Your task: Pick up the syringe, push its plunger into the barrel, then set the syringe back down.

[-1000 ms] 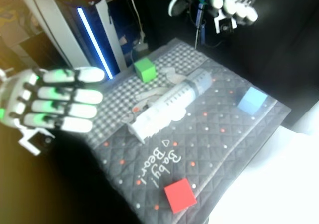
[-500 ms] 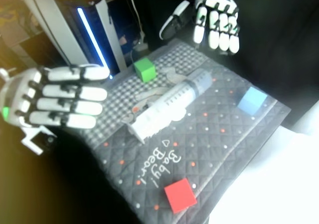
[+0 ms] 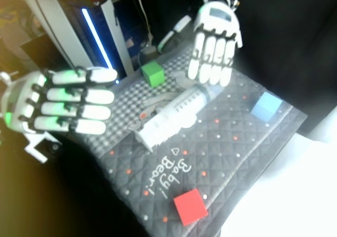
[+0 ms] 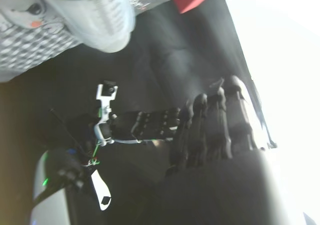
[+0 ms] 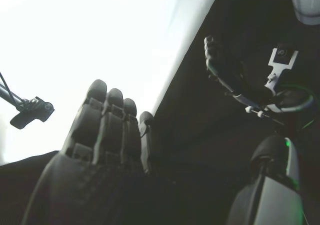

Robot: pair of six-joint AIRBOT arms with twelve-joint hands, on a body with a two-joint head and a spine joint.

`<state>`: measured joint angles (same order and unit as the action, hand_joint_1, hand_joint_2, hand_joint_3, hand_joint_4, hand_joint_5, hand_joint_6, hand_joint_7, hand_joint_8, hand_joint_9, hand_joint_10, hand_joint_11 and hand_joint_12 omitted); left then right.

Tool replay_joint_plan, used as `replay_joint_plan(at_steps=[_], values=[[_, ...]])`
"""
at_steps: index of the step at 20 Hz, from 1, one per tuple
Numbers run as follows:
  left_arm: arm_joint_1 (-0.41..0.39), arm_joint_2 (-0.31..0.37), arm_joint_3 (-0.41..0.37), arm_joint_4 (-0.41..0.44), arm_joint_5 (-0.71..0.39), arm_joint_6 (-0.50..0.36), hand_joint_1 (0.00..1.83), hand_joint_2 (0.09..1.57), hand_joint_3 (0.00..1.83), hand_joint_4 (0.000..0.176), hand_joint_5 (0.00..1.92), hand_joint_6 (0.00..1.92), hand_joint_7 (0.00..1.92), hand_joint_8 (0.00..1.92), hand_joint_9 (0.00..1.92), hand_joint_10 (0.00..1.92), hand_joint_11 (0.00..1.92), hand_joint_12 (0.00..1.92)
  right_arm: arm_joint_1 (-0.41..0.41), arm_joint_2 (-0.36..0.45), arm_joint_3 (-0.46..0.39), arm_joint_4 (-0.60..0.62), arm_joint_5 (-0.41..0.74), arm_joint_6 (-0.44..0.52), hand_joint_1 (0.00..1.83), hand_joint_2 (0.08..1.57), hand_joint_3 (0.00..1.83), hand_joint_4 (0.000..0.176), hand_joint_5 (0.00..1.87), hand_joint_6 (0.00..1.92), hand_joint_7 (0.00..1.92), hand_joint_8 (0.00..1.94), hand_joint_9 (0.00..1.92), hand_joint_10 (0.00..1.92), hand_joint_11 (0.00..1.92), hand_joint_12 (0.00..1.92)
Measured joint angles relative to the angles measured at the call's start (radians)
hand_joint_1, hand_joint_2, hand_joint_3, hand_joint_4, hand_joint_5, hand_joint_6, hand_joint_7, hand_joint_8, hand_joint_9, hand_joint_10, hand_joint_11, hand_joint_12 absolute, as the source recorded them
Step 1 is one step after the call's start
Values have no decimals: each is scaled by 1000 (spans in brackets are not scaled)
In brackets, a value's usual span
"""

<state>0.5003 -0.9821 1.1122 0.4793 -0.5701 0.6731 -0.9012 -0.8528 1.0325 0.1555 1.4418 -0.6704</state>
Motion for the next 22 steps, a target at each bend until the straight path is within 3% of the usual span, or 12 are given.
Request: replay_joint_plan(at_steps=[1, 2, 3, 4, 5, 6, 7, 13, 16, 19, 21, 22], values=[[-11, 0, 2, 21, 17, -11, 535, 662, 0, 65, 0, 0, 0, 0, 0, 0, 0, 0, 0, -1, 2, 0, 2, 0, 674, 693, 0, 73, 100, 1, 125, 1, 183, 3, 150, 99], [-22, -1, 6, 54, 33, -29, 551, 668, 0, 63, 0, 0, 0, 0, 0, 0, 0, 0, 0, -4, 3, 2, 2, 0, 675, 690, 0, 76, 109, 4, 135, 5, 191, 6, 161, 104], [-25, -8, 14, 80, 39, -49, 576, 669, 0, 51, 0, 0, 0, 0, 0, 0, 0, 0, 0, -6, 4, 1, 3, 0, 686, 691, 0, 79, 100, 0, 119, 0, 179, 0, 152, 99], [-32, -18, 23, 105, 60, -82, 583, 670, 0, 41, 0, 0, 0, 0, 0, 0, 0, 0, 3, -11, 5, 0, 0, 0, 664, 689, 0, 92, 101, 1, 109, 0, 165, 0, 135, 91], [-35, -24, 32, 130, 65, -116, 565, 676, 0, 23, 0, 0, 0, 0, 0, 0, 0, 0, 7, -14, 5, 0, -2, 0, 674, 677, 0, 88, 101, 1, 112, 2, 163, 0, 130, 88], [-40, -37, 49, 158, 69, -157, 490, 664, 0, 34, 0, 0, 0, 0, 0, 0, 0, 0, 7, -14, 5, -2, -3, 0, 626, 705, 6, 78, 88, 0, 108, 0, 168, 2, 146, 93], [-45, -45, 63, 190, 76, -186, 389, 667, 0, 4, 0, 0, 0, 0, 0, 0, 0, 0, 7, -14, 6, -1, -1, 0, 626, 725, 13, 69, 84, 0, 99, 0, 157, 0, 138, 89], [-48, -106, 106, 317, 117, -300, 421, 700, 7, 0, 0, 0, 0, 0, 0, 0, 0, 0, 7, -14, 7, 0, -2, 0, 672, 726, 6, 81, 73, 3, 105, 8, 158, 4, 133, 80], [-50, -134, 147, 396, 129, -396, 437, 696, 3, 0, 0, 0, 0, 0, 0, 0, 0, 0, 7, -14, 7, 2, -3, 0, 647, 735, 8, 75, 62, 0, 76, 0, 123, 0, 118, 71], [-57, -153, 162, 468, 143, -464, 445, 680, 0, 0, 0, 0, 0, 0, 0, 0, 0, 0, 7, -18, 7, 0, -3, 0, 638, 740, 10, 52, 70, 3, 87, 3, 126, 0, 113, 67], [-60, -167, 183, 549, 140, -562, 424, 667, 0, 0, 0, 0, 0, 0, 0, 0, 0, 0, 7, -19, 7, 0, -3, 0, 606, 731, 4, 65, 45, 0, 75, 0, 115, 0, 102, 62], [-60, -170, 188, 559, 140, -575, 397, 668, 0, 0, 0, 0, 0, 0, 0, 0, 0, 0, 7, -19, 7, 2, -3, 0, 608, 730, 3, 53, 43, 0, 77, 2, 116, 1, 100, 61]])
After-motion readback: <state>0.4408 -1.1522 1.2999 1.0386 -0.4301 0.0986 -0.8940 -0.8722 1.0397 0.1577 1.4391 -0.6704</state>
